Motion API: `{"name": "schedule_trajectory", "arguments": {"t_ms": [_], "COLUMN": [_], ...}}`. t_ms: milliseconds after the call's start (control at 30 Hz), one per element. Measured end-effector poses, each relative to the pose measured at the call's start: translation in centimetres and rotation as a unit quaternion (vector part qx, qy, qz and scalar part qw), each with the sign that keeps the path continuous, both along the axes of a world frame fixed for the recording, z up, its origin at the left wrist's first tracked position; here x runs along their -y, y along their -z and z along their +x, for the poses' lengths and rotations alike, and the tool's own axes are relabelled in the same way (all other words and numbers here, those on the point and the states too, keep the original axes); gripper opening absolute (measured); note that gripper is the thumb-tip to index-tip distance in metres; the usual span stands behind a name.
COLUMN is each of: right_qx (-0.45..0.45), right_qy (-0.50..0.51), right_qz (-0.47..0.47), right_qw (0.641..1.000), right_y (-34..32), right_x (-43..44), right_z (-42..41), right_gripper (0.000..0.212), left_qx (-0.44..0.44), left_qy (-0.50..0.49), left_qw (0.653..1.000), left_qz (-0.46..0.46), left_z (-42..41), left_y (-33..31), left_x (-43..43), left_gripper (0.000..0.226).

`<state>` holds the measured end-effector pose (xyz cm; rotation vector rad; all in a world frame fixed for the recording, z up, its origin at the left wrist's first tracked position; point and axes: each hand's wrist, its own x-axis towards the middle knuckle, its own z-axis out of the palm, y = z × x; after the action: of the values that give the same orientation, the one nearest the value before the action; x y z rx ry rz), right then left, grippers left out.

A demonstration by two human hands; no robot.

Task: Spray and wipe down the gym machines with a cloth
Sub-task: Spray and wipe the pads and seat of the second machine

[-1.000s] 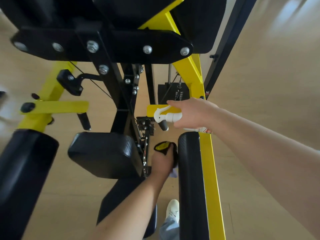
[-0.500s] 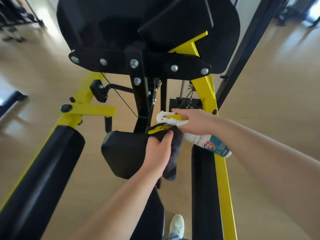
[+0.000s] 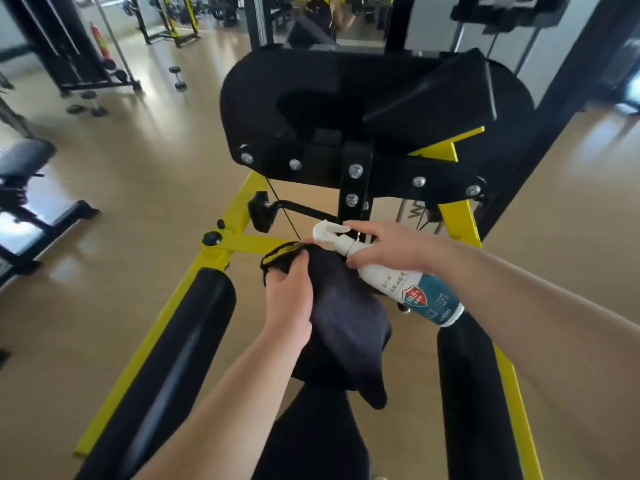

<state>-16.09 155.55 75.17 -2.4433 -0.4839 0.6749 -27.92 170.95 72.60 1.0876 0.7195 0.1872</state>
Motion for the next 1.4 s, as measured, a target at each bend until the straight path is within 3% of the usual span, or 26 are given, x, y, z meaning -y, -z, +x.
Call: {"name": "schedule_trajectory", "arguments": {"t_ms": [167, 267, 467, 567, 800, 933, 1000, 1133, 1300, 1400], "right_qx": [0.013, 0.027, 0.016, 0.015, -0.001, -0.022, -0.031, -0.053, -0.071, -0.074], "right_qy": [-0.032, -0.058, -0.096, -0.118, -0.153, -0.179, -0.180, -0.232, -0.248, -0.250], "right_qz": [-0.041, -0.068, -0.110, -0.122, -0.191, -0.228, -0.212, -0.253, -0.262, -0.250], "right_qw": [0.999, 0.996, 0.989, 0.985, 0.970, 0.957, 0.960, 0.938, 0.930, 0.933], "right_y": [-0.7, -0.4, 0.6, 1.0, 3.4, 5.8, 6.0, 6.7, 8.7, 8.8], "right_x": [-5.2, -7.7, -10.9, -12.2, -13.9, -14.4, -14.6, -14.9, -15.0, -14.8], "right_z": [-0.1, 0.1, 1.0, 1.8, 3.9, 4.7, 5.1, 5.6, 5.3, 5.0], "right_gripper": [0.090, 0.091, 0.093, 0.093, 0.093, 0.090, 0.077, 0.053, 0.074, 0.065], "left_qx": [-0.005, -0.008, 0.000, -0.005, -0.074, -0.133, -0.150, -0.149, -0.140, -0.139], "left_qy": [-0.071, -0.108, -0.196, -0.207, -0.160, -0.083, -0.059, -0.034, -0.019, -0.019], "left_qw": [0.997, 0.994, 0.981, 0.978, 0.983, 0.986, 0.983, 0.982, 0.981, 0.982], "left_qz": [0.008, -0.008, -0.016, 0.012, 0.044, 0.060, 0.083, 0.116, 0.134, 0.129], "left_z": [0.2, 0.1, 0.8, 1.5, 3.4, 4.2, 4.4, 4.7, 4.6, 4.5], "left_y": [-0.1, 0.1, 0.4, 0.9, 3.5, 5.3, 6.1, 7.8, 8.3, 8.8], "left_x": [-5.4, -7.8, -12.3, -13.2, -13.4, -12.6, -12.1, -12.0, -11.6, -11.5], "left_gripper": [0.005, 0.018, 0.005, 0.011, 0.005, 0.031, 0.039, 0.028, 0.037, 0.039]}}
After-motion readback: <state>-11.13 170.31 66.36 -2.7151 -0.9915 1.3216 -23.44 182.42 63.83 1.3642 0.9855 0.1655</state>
